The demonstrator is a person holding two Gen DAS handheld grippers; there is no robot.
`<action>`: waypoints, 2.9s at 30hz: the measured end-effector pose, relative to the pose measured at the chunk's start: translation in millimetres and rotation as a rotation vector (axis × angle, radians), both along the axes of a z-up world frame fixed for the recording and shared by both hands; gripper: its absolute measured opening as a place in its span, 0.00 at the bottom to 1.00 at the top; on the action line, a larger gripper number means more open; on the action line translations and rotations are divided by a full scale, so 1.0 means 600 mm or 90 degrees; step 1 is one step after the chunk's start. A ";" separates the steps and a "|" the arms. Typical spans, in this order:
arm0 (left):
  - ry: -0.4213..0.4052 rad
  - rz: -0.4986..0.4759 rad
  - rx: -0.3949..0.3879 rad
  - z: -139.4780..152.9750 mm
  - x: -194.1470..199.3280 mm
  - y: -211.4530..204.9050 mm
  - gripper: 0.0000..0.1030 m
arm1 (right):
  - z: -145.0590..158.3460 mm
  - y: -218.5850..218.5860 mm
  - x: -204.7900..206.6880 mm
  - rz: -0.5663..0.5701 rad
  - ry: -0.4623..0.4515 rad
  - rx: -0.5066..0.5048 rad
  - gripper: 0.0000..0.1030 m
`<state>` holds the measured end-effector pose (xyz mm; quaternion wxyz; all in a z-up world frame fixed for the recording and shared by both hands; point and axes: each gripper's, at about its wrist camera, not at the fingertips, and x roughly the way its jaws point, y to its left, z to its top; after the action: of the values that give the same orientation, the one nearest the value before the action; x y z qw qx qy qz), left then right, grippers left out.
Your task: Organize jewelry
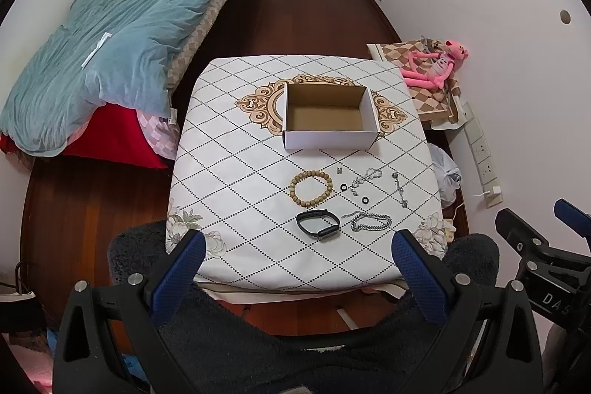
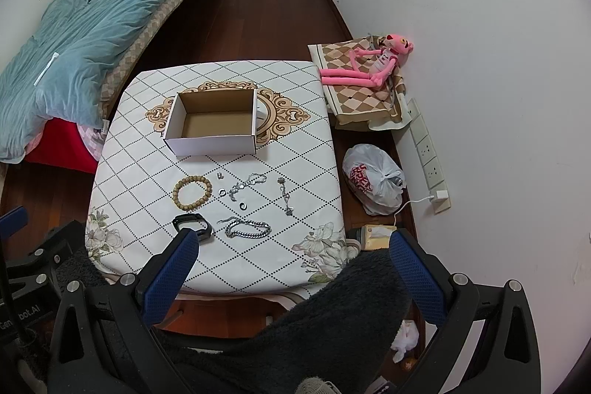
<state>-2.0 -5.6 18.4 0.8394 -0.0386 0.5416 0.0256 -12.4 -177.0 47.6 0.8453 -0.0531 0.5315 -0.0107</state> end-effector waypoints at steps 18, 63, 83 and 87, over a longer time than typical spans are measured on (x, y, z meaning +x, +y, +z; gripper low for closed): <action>0.051 0.043 0.064 -0.169 0.085 0.026 1.00 | -0.161 -0.060 0.082 -0.070 0.068 0.053 1.00; 0.092 -0.036 -0.015 -0.302 0.082 0.100 0.08 | -0.357 -0.015 0.115 -0.033 0.095 0.200 0.06; -0.014 -0.040 -0.046 -0.183 0.330 0.103 0.08 | -0.163 0.063 0.345 0.084 -0.021 0.261 0.02; 0.019 -0.048 -0.052 -0.213 0.378 0.107 0.08 | -0.191 0.079 0.405 0.087 0.013 0.258 0.02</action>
<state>225.0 58.3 -109.3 0.8292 -0.0515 0.5559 -0.0278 230.5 -129.4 -66.7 0.8322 0.0817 0.5262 0.1543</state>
